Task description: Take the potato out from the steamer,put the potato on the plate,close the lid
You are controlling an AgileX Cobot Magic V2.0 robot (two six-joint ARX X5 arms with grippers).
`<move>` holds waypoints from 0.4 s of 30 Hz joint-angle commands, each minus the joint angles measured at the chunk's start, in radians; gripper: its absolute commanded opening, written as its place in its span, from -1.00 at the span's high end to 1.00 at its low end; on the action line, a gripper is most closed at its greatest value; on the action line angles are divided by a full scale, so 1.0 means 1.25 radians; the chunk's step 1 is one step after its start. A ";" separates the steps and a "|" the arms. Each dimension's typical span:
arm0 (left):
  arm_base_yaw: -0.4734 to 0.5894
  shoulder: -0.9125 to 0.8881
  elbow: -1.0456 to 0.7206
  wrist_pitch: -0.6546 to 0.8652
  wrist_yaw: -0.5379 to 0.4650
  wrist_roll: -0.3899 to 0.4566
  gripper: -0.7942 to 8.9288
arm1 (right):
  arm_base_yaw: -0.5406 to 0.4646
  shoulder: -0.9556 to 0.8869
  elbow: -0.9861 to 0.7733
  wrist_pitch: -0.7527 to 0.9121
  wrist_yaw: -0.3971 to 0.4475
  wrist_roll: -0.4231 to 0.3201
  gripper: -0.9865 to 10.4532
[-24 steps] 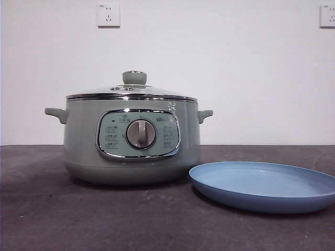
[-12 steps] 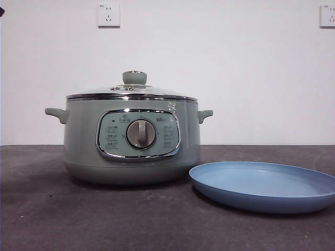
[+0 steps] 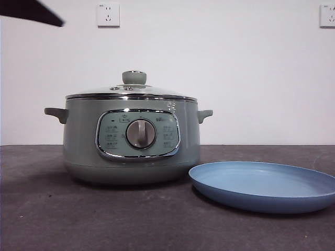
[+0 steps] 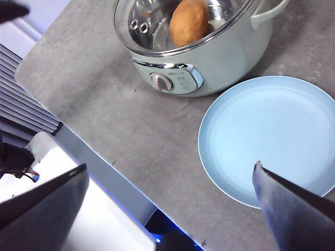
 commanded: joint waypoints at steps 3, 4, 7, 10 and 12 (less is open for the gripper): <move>-0.029 0.155 0.114 0.006 -0.053 0.061 -0.40 | 0.002 0.000 0.002 0.006 0.000 -0.005 -0.22; -0.034 0.180 0.134 0.007 -0.065 0.062 -0.40 | 0.002 0.000 0.002 0.006 0.000 -0.005 -0.22; -0.047 0.262 0.193 0.021 -0.093 0.078 -0.40 | 0.002 0.000 0.002 0.006 0.002 -0.005 -0.22; -0.052 0.331 0.236 0.044 -0.109 0.084 -0.40 | 0.002 0.000 0.002 0.006 0.003 -0.005 -0.22; -0.052 0.370 0.255 0.065 -0.110 0.091 -0.40 | 0.002 0.000 0.002 0.006 0.003 -0.005 -0.22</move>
